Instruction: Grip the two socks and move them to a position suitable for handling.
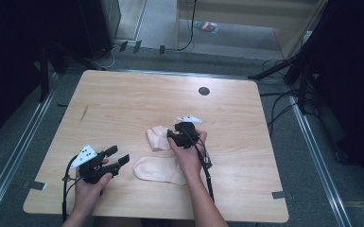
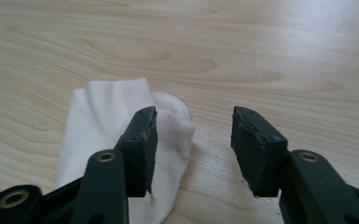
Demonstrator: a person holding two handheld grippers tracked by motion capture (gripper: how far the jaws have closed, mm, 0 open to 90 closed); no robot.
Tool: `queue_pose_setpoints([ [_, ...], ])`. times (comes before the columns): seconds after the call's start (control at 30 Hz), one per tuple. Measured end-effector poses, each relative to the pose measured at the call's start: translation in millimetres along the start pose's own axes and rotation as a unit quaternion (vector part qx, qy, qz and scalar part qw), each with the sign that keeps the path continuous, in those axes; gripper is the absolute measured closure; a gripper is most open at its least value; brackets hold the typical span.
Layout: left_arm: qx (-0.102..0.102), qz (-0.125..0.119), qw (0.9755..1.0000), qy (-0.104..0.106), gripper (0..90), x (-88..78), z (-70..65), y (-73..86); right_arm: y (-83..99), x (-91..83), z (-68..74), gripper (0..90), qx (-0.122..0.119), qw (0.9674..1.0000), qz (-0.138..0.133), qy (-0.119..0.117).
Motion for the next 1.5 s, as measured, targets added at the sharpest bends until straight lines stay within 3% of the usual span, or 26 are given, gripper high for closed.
queue_pose_setpoints([
  [0.13,-0.001,-0.001,1.0000,0.000,31.1,0.2,0.2,-0.1,7.3,10.9,2.4,55.2,0.000,0.9997,0.014,-0.021],
  [0.23,-0.001,0.000,1.0000,0.001,31.0,0.3,0.1,0.0,6.5,8.9,9.1,77.7,-0.022,0.9994,0.005,-0.026],
  [0.3,-0.003,0.000,1.0000,0.000,31.0,0.7,0.1,0.0,2.1,3.6,13.7,87.2,-0.016,0.9991,-0.009,-0.038],
  [0.47,-0.004,0.019,0.9997,-0.016,28.5,6.1,2.2,1.3,-12.0,-10.7,27.7,88.8,-0.016,0.9984,-0.026,-0.048],
  [0.5,0.008,0.035,0.9988,-0.035,28.7,10.9,2.3,2.8,-15.5,-13.7,31.8,88.8,-0.019,0.9981,-0.028,-0.052],
  [0.53,0.008,0.035,0.9988,-0.035,28.5,10.9,2.3,2.8,-19.3,-17.1,35.6,88.8,-0.020,0.9979,-0.031,-0.053],
  [0.57,0.023,0.044,0.9980,-0.039,28.1,15.3,-0.8,2.1,-23.6,-20.6,39.7,88.8,-0.023,0.9976,-0.034,-0.056],
  [0.73,0.024,0.045,0.9982,-0.033,26.9,26.1,-7.6,-8.4,-41.8,-35.5,55.2,88.8,-0.025,0.9964,-0.049,-0.064],
  [1.0,0.024,0.085,0.9956,-0.030,24.0,65.9,-11.6,-12.9,-75.8,-57.2,82.1,88.8,-0.033,0.9937,-0.071,-0.080],
  [1.07,0.023,0.090,0.9948,-0.041,22.7,75.1,-9.4,-14.2,-86.5,-65.0,95.9,88.7,-0.033,0.9915,-0.077,-0.100],
  [1.13,0.034,0.075,0.9939,-0.074,23.1,76.9,-2.5,-20.2,-92.4,-72.0,104.3,88.7,-0.030,0.9889,-0.083,-0.120],
  [1.17,0.034,0.075,0.9939,-0.074,26.5,76.9,-2.5,-20.2,-94.1,-76.0,107.7,88.7,-0.030,0.9874,-0.084,-0.131],
  [1.2,0.050,0.061,0.9925,-0.094,26.5,75.9,3.0,-24.6,-94.1,-76.0,107.7,88.7,-0.030,0.9874,-0.084,-0.131],
  [1.23,0.069,0.050,0.9902,-0.111,35.0,74.8,7.7,-28.0,-95.5,-80.2,109.7,88.7,-0.027,0.9856,-0.087,-0.143],
  [1.27,0.118,0.049,0.9839,-0.125,60.2,72.3,11.8,-30.5,-96.3,-88.5,106.6,88.7,-0.015,0.9824,-0.090,-0.163],
  [1.3,0.118,0.049,0.9839,-0.125,75.5,72.3,11.8,-30.5,-96.2,-89.9,103.1,88.7,-0.010,0.9817,-0.091,-0.167],
  [1.33,0.146,0.051,0.9798,-0.127,75.5,70.4,12.4,-31.8,-96.2,-89.9,103.1,88.7,-0.010,0.9817,-0.091,-0.167],
  [1.37,0.187,0.052,0.9693,-0.152,89.2,66.4,15.9,-35.2,-95.2,-90.7,96.6,88.8,-0.005,0.9820,-0.093,-0.165],
  [1.43,0.199,0.052,0.9649,-0.164,90.0,63.5,18.2,-38.5,-85.2,-84.2,68.5,89.2,-0.004,0.9875,-0.085,-0.133],
  [1.47,0.226,0.053,0.9549,-0.185,90.0,61.9,19.9,-39.9,-81.5,-81.5,62.0,89.2,-0.001,0.9886,-0.080,-0.127],
  [1.5,0.226,0.053,0.9549,-0.185,90.0,61.9,19.9,-39.9,-81.5,-81.5,62.0,89.2,-0.001,0.9886,-0.080,-0.127],
])
Point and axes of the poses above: each handheld gripper's, and its own axes: x roughly forward along the jaws, y roughly out of its underside, z roughly to its left, the point moved 9 cm from there along x, roughly forward along the jaws, and after that the axes turned 3 degrees about -z, right-handed, at the moved point
